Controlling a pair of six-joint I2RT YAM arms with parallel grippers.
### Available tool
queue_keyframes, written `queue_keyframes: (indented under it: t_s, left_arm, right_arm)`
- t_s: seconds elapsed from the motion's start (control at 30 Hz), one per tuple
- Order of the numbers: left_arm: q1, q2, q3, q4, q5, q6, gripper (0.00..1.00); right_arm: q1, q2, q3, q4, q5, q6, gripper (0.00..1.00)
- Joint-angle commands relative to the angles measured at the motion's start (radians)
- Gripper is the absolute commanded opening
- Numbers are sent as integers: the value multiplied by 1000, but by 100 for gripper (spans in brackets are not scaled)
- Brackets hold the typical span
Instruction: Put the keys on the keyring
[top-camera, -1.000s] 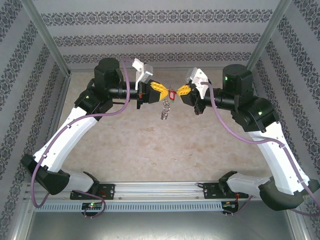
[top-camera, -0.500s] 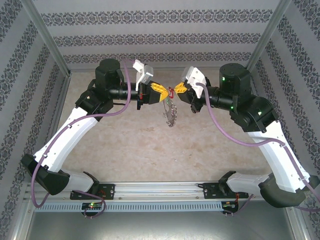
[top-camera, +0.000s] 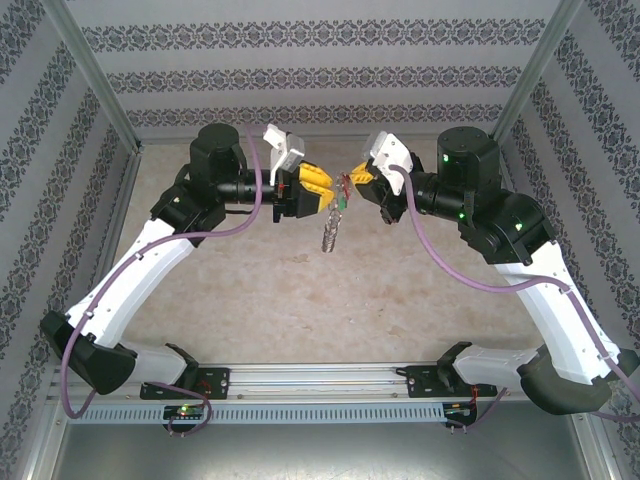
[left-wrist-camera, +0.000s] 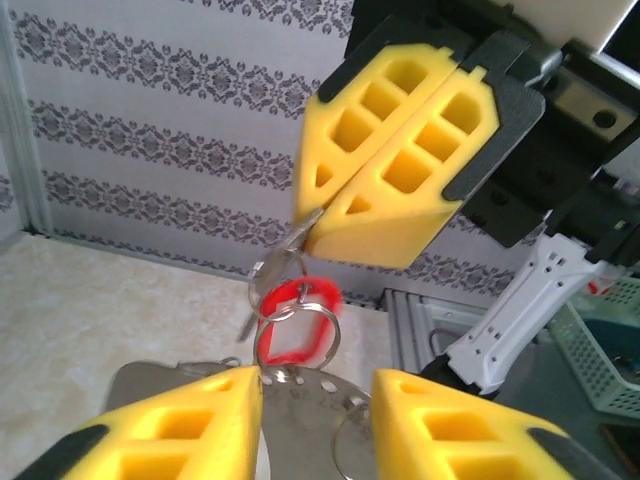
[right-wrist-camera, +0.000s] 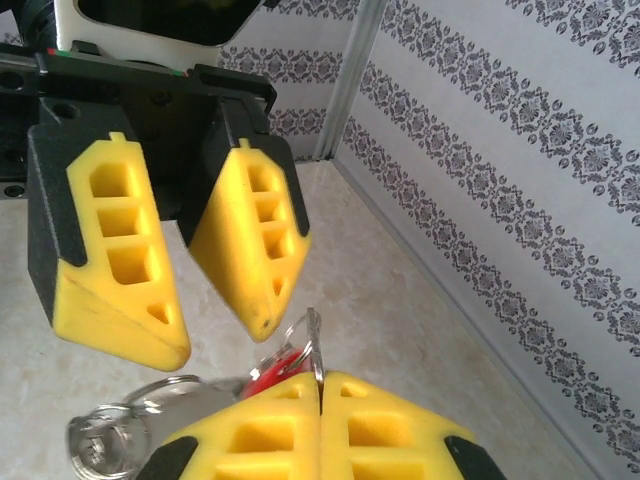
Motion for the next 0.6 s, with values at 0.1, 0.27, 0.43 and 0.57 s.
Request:
queue_keyframes:
  t_s: [0.1, 0.27, 0.43, 0.57]
  left_arm:
    - [35, -72, -69, 88, -42, -41, 42]
    - [39, -89, -92, 66, -85, -28, 43]
    - [43, -95, -108, 61, -114, -20, 43]
    - [50, -93, -111, 43, -141, -11, 44]
  right_arm:
    - [11, -3, 11, 16, 64, -17, 0]
    - [9, 0, -24, 13, 87, -10, 0]
    - [9, -9, -66, 29, 99, 0, 0]
    - [0, 1, -101, 37, 105, 33, 0]
